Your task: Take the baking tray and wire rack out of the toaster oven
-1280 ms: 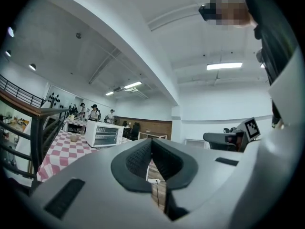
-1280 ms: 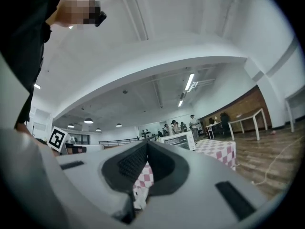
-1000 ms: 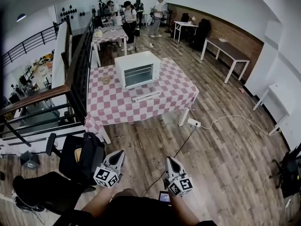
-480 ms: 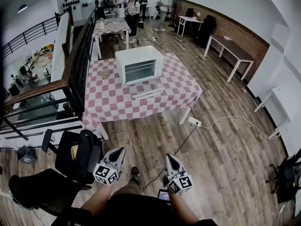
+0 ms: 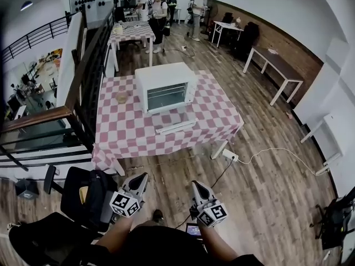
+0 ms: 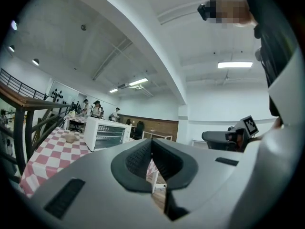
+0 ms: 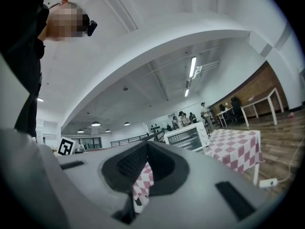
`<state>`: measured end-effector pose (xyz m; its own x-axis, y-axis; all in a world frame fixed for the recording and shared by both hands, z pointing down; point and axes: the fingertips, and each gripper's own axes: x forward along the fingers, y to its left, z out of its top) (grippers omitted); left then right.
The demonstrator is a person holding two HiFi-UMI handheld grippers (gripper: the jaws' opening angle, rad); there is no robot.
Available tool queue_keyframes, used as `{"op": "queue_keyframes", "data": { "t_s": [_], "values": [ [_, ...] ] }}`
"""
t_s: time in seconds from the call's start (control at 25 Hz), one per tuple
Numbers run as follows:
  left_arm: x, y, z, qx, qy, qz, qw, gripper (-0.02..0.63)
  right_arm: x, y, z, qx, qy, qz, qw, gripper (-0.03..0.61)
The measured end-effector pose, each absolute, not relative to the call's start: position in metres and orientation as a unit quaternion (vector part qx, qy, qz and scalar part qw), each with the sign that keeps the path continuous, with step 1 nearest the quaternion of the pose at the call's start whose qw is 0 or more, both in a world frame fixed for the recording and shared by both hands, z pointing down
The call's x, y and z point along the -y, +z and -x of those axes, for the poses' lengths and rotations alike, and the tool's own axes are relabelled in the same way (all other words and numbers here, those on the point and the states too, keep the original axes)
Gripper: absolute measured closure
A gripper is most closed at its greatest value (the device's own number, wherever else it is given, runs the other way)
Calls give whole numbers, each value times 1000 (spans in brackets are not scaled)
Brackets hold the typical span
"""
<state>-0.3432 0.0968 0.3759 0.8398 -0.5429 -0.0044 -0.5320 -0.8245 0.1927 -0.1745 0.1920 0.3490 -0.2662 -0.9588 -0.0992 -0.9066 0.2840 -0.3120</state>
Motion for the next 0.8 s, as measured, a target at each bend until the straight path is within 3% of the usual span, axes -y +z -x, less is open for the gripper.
{"op": "queue_keyframes", "data": {
  "t_s": [0.36,0.8],
  "values": [
    [29,362,312,278,-33,-958,54,621,-64,351,141,-785,-139,575,185,577],
    [128,377,290,298,-32,-952,65,621,64,362,99,-753,-265,486,355,577]
  ]
}}
